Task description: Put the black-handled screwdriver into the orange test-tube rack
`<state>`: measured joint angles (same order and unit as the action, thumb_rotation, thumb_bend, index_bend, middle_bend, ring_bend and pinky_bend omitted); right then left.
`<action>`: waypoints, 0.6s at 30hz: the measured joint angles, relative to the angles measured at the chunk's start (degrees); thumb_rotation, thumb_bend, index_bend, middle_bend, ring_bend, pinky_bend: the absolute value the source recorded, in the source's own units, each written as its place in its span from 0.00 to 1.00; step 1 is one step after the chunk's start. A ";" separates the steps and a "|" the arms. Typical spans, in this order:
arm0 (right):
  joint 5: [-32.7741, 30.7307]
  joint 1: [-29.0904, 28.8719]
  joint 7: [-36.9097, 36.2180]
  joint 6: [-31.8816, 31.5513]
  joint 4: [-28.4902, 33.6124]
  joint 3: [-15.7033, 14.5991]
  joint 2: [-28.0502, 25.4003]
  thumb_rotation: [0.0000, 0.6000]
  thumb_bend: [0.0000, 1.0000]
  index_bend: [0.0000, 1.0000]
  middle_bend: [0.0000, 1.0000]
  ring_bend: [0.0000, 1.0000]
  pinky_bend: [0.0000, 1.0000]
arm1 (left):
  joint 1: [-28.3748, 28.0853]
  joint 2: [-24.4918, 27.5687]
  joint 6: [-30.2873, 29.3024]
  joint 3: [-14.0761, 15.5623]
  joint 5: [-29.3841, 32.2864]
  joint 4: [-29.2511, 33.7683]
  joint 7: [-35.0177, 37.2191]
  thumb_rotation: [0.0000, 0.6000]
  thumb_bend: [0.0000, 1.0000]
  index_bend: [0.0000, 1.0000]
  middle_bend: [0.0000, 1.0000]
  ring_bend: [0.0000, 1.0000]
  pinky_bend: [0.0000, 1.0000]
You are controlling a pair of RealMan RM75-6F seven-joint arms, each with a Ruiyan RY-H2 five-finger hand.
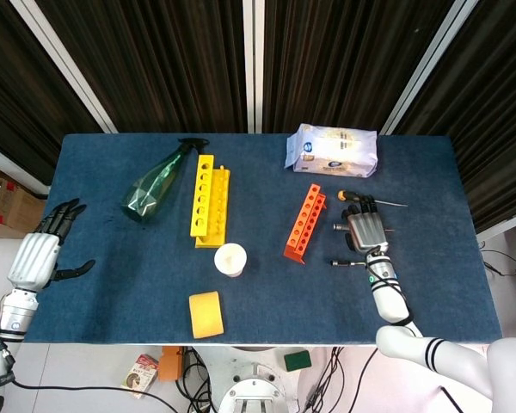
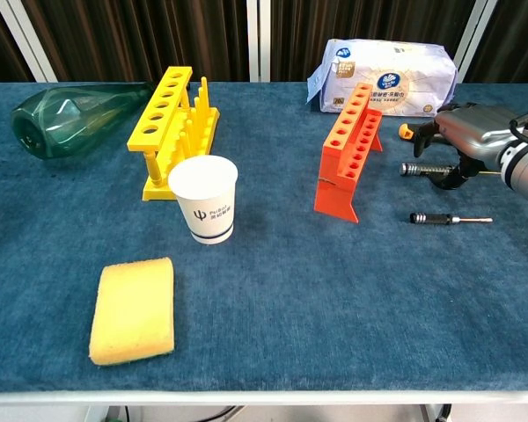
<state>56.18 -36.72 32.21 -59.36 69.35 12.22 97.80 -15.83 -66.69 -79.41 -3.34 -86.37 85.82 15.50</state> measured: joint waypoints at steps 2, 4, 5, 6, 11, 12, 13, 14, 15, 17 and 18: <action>-0.05 -0.20 0.15 0.12 -0.55 -0.02 0.41 1.00 0.41 0.38 0.25 0.00 0.00 | 0.05 -0.09 -0.24 -0.11 -0.12 -0.22 0.42 1.00 0.15 0.09 0.02 0.01 0.16; -0.14 -0.39 0.50 0.19 -1.19 -0.08 0.96 1.00 0.41 0.38 0.25 0.00 0.00 | 0.12 -0.22 -0.54 -0.20 -0.34 -0.60 0.88 1.00 0.15 0.09 0.02 0.01 0.16; -0.15 -0.46 0.62 0.18 -1.44 -0.11 1.19 1.00 0.41 0.38 0.25 0.00 0.00 | 0.15 -0.26 -0.57 -0.22 -0.39 -0.74 0.99 1.00 0.15 0.09 0.02 0.01 0.16; -0.17 -0.53 0.76 0.16 -1.75 -0.16 1.49 1.00 0.41 0.39 0.25 0.00 0.00 | 0.16 -0.29 -0.51 -0.22 -0.42 -0.83 1.05 1.00 0.15 0.09 0.02 0.01 0.16; -0.27 -0.67 1.06 -0.04 -3.16 -0.22 2.65 1.00 0.42 0.43 0.25 0.00 0.00 | 0.26 -0.16 0.23 -0.27 0.48 -0.29 0.49 1.00 0.15 0.09 0.02 0.01 0.16; -0.27 -0.70 1.02 -0.04 -3.54 -0.21 2.96 1.00 0.42 0.44 0.25 0.00 0.00 | 0.30 -0.08 0.34 -0.35 0.74 0.00 0.24 1.00 0.15 0.09 0.02 0.01 0.16; -0.24 -0.72 0.99 -0.06 -3.81 -0.21 3.16 1.00 0.42 0.45 0.26 0.00 0.00 | 0.35 -0.01 0.40 -0.40 0.87 0.18 0.11 1.00 0.15 0.09 0.02 0.01 0.16; -0.17 -0.74 0.98 -0.13 -4.08 -0.22 3.34 1.00 0.42 0.46 0.26 0.00 0.00 | 0.40 0.06 0.44 -0.44 0.99 0.30 0.07 1.00 0.15 0.09 0.02 0.01 0.16; -0.06 -0.75 1.02 -0.34 -4.47 -0.22 3.61 1.00 0.43 0.47 0.26 0.00 0.00 | 0.46 0.11 0.50 -0.49 1.14 0.40 0.07 1.00 0.15 0.09 0.02 0.01 0.16; 0.13 -0.77 1.10 -0.71 -5.14 -0.22 4.06 1.00 0.44 0.48 0.26 0.00 0.00 | 0.51 0.17 0.70 -0.53 1.39 0.51 0.20 1.00 0.15 0.09 0.02 0.01 0.16; 0.24 -0.78 1.14 -0.77 -5.58 -0.24 4.33 1.00 0.44 0.48 0.26 0.00 0.00 | 0.52 0.21 0.93 -0.55 1.55 0.58 0.35 1.00 0.15 0.09 0.02 0.01 0.16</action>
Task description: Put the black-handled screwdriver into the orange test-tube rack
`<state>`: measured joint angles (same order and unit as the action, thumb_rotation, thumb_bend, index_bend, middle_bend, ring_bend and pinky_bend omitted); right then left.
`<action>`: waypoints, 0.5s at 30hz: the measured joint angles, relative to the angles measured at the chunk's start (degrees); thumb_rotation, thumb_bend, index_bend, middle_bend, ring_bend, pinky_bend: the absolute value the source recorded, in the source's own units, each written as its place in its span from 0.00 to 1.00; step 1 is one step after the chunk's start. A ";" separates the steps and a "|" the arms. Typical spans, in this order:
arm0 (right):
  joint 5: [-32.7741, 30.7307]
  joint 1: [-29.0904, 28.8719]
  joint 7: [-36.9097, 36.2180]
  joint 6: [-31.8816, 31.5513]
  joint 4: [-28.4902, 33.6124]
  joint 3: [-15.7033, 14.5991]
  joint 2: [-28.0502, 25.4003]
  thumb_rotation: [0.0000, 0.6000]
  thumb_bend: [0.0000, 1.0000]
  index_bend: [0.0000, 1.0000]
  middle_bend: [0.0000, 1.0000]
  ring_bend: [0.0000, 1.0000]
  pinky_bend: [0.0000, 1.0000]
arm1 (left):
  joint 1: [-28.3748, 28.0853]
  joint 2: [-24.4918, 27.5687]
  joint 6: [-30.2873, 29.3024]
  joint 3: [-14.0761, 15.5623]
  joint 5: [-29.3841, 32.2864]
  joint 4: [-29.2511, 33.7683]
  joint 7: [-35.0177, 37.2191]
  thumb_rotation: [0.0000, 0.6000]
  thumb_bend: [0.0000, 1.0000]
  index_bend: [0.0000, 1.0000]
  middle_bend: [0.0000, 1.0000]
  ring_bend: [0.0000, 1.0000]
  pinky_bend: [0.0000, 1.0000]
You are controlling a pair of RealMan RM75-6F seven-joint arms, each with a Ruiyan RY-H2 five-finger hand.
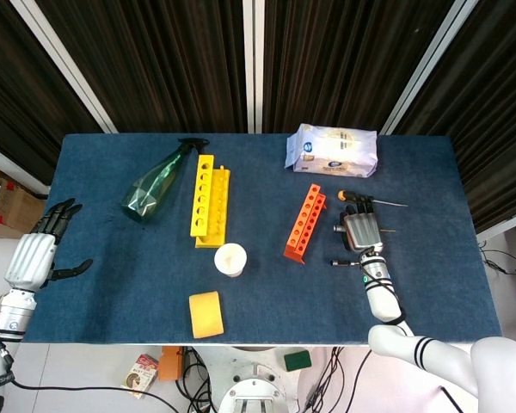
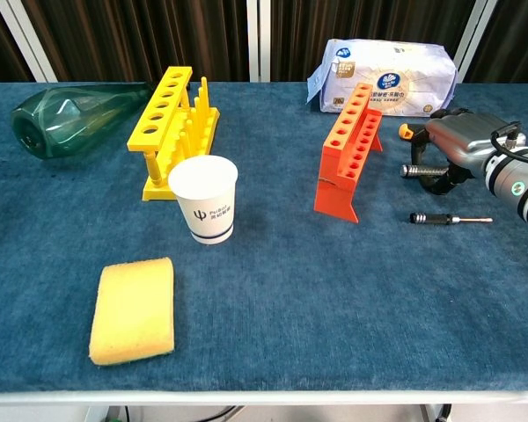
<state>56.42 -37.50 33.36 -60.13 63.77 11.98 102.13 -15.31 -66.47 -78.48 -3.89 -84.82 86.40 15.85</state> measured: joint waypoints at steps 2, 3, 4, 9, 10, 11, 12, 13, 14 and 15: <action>0.18 0.01 -0.06 0.07 -0.29 -0.03 0.21 1.00 0.44 0.49 0.26 0.00 0.00 | 0.00 0.07 0.34 -0.02 0.22 0.07 0.16 1.00 0.15 0.09 0.02 0.01 0.16; 0.34 0.05 -0.20 -0.02 -0.36 -0.03 0.26 1.00 0.44 0.49 0.26 0.00 0.00 | 0.00 0.10 0.45 -0.05 0.28 0.13 0.13 1.00 0.15 0.09 0.02 0.01 0.16; 0.48 0.09 -0.31 -0.12 -0.41 -0.03 0.29 1.00 0.44 0.49 0.26 0.00 0.00 | -0.01 0.10 0.47 -0.07 0.28 0.14 0.07 1.00 0.15 0.09 0.02 0.01 0.16; 1.30 0.47 -0.96 -0.48 0.04 -0.16 -0.04 1.00 0.44 0.53 0.27 0.00 0.00 | -0.08 0.11 0.94 -0.07 0.31 0.26 -0.26 1.00 0.15 0.09 0.02 0.01 0.16; 1.54 0.57 -1.13 -0.67 0.34 -0.17 -0.22 1.00 0.44 0.54 0.27 0.00 0.00 | -0.09 0.14 1.04 -0.09 0.37 0.28 -0.28 1.00 0.15 0.09 0.02 0.01 0.16; 1.82 0.70 -1.33 -0.98 0.69 -0.19 -0.41 1.00 0.44 0.54 0.27 0.00 0.00 | -0.09 0.17 1.08 -0.11 0.43 0.30 -0.27 1.00 0.15 0.09 0.02 0.01 0.16; 2.27 0.93 -1.66 -1.57 1.24 -0.21 -0.72 1.00 0.44 0.55 0.28 0.00 0.00 | -0.06 0.22 1.09 -0.15 0.46 0.31 -0.26 1.00 0.15 0.09 0.02 0.01 0.16; 2.68 1.16 -1.95 -2.11 1.78 -0.24 -1.02 1.00 0.44 0.57 0.28 0.00 0.00 | -0.06 0.25 1.12 -0.18 0.49 0.32 -0.26 1.00 0.15 0.09 0.02 0.01 0.16; 3.10 1.41 -2.24 -2.66 2.44 -0.27 -1.40 1.00 0.44 0.58 0.28 0.00 0.00 | -0.06 0.27 1.18 -0.19 0.53 0.33 -0.29 1.00 0.15 0.09 0.02 0.01 0.16; 3.66 1.77 -2.61 -3.38 3.50 -0.32 -2.02 1.00 0.44 0.60 0.28 0.00 0.00 | -0.08 0.29 1.31 -0.19 0.57 0.34 -0.35 1.00 0.15 0.09 0.02 0.01 0.16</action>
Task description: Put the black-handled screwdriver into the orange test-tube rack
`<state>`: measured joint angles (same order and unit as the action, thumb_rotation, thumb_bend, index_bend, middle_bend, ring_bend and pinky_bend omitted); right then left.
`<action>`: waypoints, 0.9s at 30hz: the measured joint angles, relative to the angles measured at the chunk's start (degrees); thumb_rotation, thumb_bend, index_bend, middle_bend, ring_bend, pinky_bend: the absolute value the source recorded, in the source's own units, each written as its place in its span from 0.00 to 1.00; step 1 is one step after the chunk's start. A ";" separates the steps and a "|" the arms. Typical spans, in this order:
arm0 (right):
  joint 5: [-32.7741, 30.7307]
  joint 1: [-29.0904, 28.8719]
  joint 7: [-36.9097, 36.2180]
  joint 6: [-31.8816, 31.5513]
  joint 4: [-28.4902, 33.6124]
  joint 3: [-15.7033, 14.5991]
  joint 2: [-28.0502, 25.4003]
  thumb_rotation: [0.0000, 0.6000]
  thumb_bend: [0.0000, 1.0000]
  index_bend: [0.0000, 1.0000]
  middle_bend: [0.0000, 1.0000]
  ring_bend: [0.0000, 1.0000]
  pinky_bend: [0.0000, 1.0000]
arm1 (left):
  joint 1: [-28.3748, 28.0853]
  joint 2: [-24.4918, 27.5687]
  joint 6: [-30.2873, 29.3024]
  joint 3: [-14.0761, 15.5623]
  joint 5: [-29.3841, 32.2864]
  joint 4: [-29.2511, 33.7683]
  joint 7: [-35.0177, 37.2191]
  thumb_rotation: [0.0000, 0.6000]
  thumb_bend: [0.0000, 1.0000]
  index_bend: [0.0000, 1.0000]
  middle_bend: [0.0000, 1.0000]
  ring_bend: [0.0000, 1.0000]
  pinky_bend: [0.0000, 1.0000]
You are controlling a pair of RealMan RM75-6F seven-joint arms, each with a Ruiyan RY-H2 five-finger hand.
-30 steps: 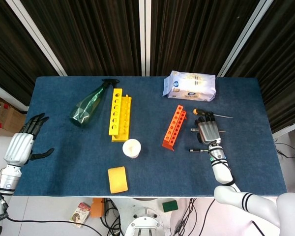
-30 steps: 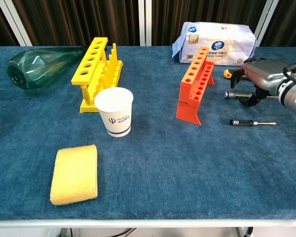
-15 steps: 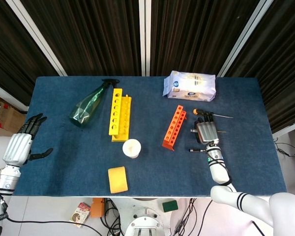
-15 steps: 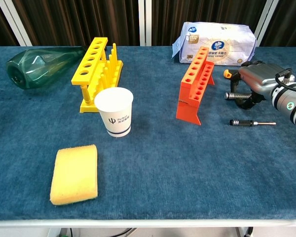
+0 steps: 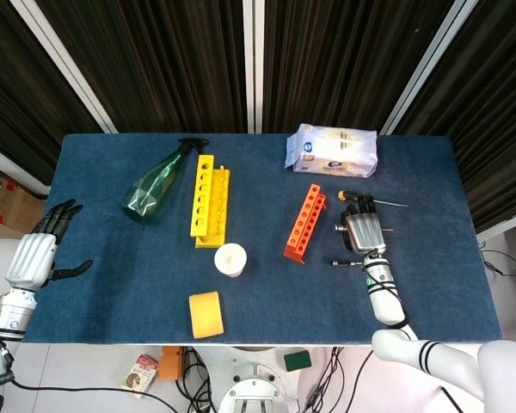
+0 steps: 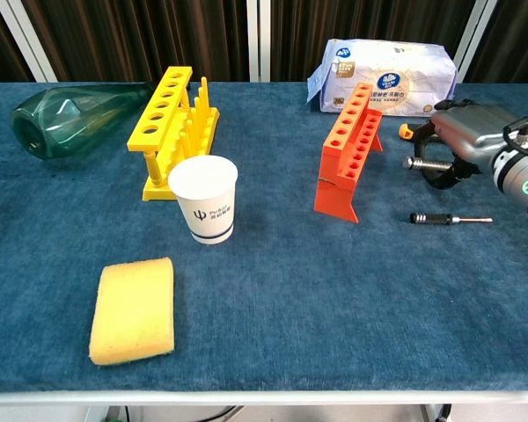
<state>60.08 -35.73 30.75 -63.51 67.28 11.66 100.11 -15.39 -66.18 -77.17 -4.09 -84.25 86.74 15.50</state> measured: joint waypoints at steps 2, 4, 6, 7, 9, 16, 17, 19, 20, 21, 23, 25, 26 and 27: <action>0.88 0.58 -0.53 -1.12 1.90 -0.08 -1.12 1.00 0.44 0.62 0.28 0.00 0.00 | -0.07 0.03 0.33 0.02 0.09 0.04 -0.13 1.00 0.15 0.09 0.02 0.01 0.16; 1.91 1.30 -1.09 -2.44 4.54 -0.16 -2.73 1.00 0.44 0.63 0.28 0.00 0.00 | -0.20 0.06 0.87 0.07 0.21 0.15 -0.36 1.00 0.15 0.09 0.02 0.01 0.16; 2.91 2.01 -1.67 -3.68 7.62 -0.19 -4.54 1.00 0.44 0.63 0.29 0.00 0.00 | -0.36 0.11 1.36 0.14 0.29 0.35 -0.75 1.00 0.15 0.09 0.02 0.01 0.16; 3.33 2.31 -1.95 -4.20 9.01 -0.18 -5.33 1.00 0.44 0.64 0.29 0.00 0.00 | -0.41 0.12 1.48 0.16 0.31 0.43 -0.89 1.00 0.15 0.09 0.02 0.01 0.16; 4.35 3.01 -2.69 -5.45 12.36 -0.08 -7.21 1.00 0.44 0.65 0.30 0.00 0.00 | -0.49 0.08 1.66 0.17 0.36 0.54 -1.19 1.00 0.15 0.09 0.02 0.01 0.16; 8.68 4.99 -7.69 -9.15 21.82 0.65 -12.30 1.00 0.44 0.68 0.30 0.00 0.00 | -0.68 -0.04 2.43 0.20 0.72 0.69 -1.90 1.00 0.15 0.09 0.02 0.01 0.16; 9.24 5.15 -8.74 -9.44 22.56 0.80 -12.68 1.00 0.44 0.69 0.30 0.00 0.00 | -0.68 -0.02 2.47 0.19 0.76 0.70 -1.92 1.00 0.15 0.09 0.02 0.01 0.16; 10.39 5.37 -11.41 -9.97 23.88 1.30 -13.28 1.00 0.44 0.71 0.31 0.00 0.00 | -0.70 -0.03 2.54 0.13 0.83 0.66 -1.93 1.00 0.15 0.09 0.02 0.01 0.16; 10.81 5.41 -12.64 -10.14 24.34 1.59 -13.47 1.00 0.44 0.71 0.31 0.00 0.00 | -0.71 -0.04 2.57 0.12 0.86 0.64 -1.92 1.00 0.15 0.09 0.02 0.01 0.16; 11.25 5.42 -14.20 -10.30 24.90 2.06 -13.66 1.00 0.44 0.72 0.31 0.00 0.00 | -0.72 -0.04 2.63 0.11 0.89 0.61 -1.93 1.00 0.15 0.09 0.02 0.01 0.16; 11.49 5.26 -16.15 -10.24 25.78 3.05 -13.84 1.00 0.44 0.72 0.31 0.00 0.00 | -0.76 -0.05 2.79 0.09 0.97 0.54 -1.93 1.00 0.15 0.09 0.02 0.01 0.16; 11.00 4.80 -17.40 -9.48 26.61 4.24 -13.91 1.00 0.44 0.72 0.31 0.00 0.00 | -0.82 -0.08 3.01 0.06 1.13 0.42 -1.89 1.00 0.15 0.09 0.02 0.01 0.16; 10.66 4.60 -17.93 -9.02 26.84 4.55 -13.89 1.00 0.44 0.72 0.31 0.00 0.00 | -0.85 -0.10 3.10 0.03 1.19 0.37 -1.87 1.00 0.15 0.09 0.02 0.01 0.16; 10.12 4.30 -18.90 -8.29 27.16 4.97 -13.87 1.00 0.44 0.72 0.31 0.00 0.00 | -0.89 -0.14 3.24 0.00 1.30 0.26 -1.83 1.00 0.15 0.09 0.02 0.01 0.16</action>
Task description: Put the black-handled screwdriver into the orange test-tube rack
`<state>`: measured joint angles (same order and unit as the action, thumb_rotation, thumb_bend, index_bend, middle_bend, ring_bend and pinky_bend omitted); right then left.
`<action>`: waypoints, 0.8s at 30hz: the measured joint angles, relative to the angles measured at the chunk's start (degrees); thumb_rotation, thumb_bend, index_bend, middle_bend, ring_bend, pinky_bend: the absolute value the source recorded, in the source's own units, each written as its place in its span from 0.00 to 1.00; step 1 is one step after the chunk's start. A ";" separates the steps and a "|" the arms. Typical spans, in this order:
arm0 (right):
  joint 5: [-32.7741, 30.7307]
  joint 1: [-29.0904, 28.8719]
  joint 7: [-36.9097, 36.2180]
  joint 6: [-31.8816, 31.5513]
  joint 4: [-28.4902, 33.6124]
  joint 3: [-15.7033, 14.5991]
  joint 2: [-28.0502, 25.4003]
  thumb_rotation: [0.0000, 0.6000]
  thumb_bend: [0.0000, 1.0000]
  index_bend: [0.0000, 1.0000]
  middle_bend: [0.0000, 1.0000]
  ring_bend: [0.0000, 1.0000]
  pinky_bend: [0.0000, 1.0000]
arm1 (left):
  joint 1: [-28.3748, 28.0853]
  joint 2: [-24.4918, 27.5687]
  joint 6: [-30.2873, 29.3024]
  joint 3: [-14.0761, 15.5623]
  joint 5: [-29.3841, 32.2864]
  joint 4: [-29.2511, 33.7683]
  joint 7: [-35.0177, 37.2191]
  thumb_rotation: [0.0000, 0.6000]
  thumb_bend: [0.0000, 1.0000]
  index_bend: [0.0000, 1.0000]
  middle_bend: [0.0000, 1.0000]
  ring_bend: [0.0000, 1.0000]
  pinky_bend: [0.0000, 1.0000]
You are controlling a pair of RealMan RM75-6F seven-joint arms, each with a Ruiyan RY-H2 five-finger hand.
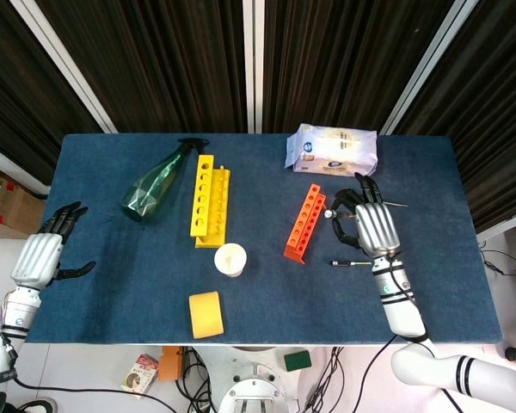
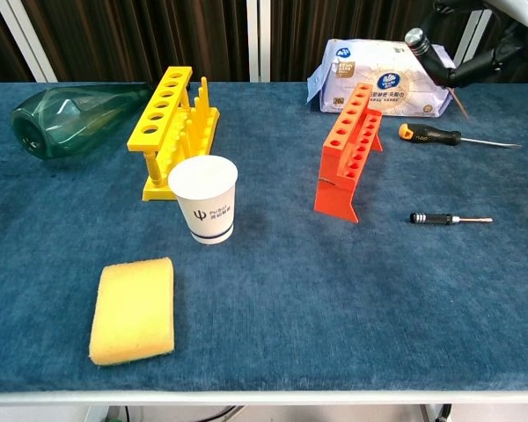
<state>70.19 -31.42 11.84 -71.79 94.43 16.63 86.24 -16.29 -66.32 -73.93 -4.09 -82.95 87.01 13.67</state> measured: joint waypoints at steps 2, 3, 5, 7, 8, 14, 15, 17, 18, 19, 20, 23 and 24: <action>-1.05 -0.50 -1.99 1.36 0.49 0.76 0.07 1.00 0.44 0.72 0.31 0.00 0.00 | -0.08 -0.09 0.28 -0.04 0.16 -0.17 0.14 1.00 0.15 0.09 0.02 0.01 0.16; -1.81 -0.86 -3.51 2.31 0.80 1.33 0.16 1.00 0.44 0.72 0.31 0.00 0.00 | -0.15 -0.15 0.49 -0.06 0.28 -0.32 0.21 1.00 0.15 0.09 0.02 0.01 0.16; -2.90 -1.42 -5.70 3.64 1.27 2.17 0.34 1.00 0.44 0.72 0.31 0.00 0.00 | -0.23 -0.20 0.72 -0.10 0.43 -0.56 0.23 1.00 0.15 0.09 0.02 0.01 0.16; -4.16 -2.00 -7.93 4.92 1.96 3.13 0.55 1.00 0.44 0.72 0.31 0.00 0.00 | -0.29 -0.29 0.86 -0.19 0.66 -0.74 0.14 1.00 0.15 0.09 0.02 0.01 0.16; -4.76 -2.21 -8.76 5.39 2.40 3.54 0.60 1.00 0.44 0.72 0.31 0.00 0.00 | -0.31 -0.34 0.96 -0.21 0.74 -0.80 0.10 1.00 0.15 0.09 0.02 0.01 0.16; -7.01 -2.99 -12.50 6.39 5.09 6.28 0.32 1.00 0.44 0.73 0.31 0.00 0.00 | -0.72 -0.73 2.03 -0.15 1.05 -1.14 -0.44 1.00 0.15 0.09 0.02 0.01 0.16; -7.03 -3.06 -13.10 6.30 5.23 6.53 0.33 1.00 0.44 0.73 0.31 0.00 0.00 | -0.80 -0.78 2.18 -0.14 1.06 -1.18 -0.51 1.00 0.15 0.09 0.02 0.01 0.16; -7.06 -3.15 -14.22 6.25 5.31 6.87 0.43 1.00 0.44 0.73 0.31 0.00 0.00 | -0.87 -0.83 2.30 -0.15 1.11 -1.22 -0.61 1.00 0.15 0.09 0.02 0.01 0.16; -7.09 -3.21 -15.17 6.29 5.27 7.07 0.56 1.00 0.44 0.73 0.31 0.00 0.00 | -0.88 -0.84 2.32 -0.17 1.18 -1.25 -0.66 1.00 0.15 0.09 0.02 0.01 0.16; -7.14 -3.26 -15.97 6.37 5.19 7.23 0.68 1.00 0.43 0.73 0.32 0.00 0.00 | -0.88 -0.85 2.33 -0.19 1.22 -1.27 -0.72 1.00 0.15 0.09 0.02 0.01 0.16; -7.20 -3.32 -16.85 6.48 5.07 7.39 0.84 1.00 0.43 0.73 0.32 0.00 0.00 | -0.88 -0.85 2.32 -0.21 1.27 -1.28 -0.79 1.00 0.15 0.09 0.02 0.01 0.16; -7.43 -3.57 -20.08 6.91 4.22 7.98 1.60 1.00 0.42 0.74 0.32 0.00 0.00 | -0.80 -0.87 2.11 -0.30 1.40 -1.28 -1.11 1.00 0.15 0.09 0.02 0.01 0.16; -7.40 -3.70 -21.44 7.07 3.73 8.21 1.98 1.00 0.42 0.74 0.32 0.00 0.00 | -0.76 -0.85 1.97 -0.33 1.40 -1.24 -1.19 1.00 0.15 0.09 0.02 0.01 0.16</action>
<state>62.79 -35.12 -9.59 -64.72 98.17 24.84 88.23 -17.04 -67.17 -71.95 -4.42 -81.55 85.76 12.47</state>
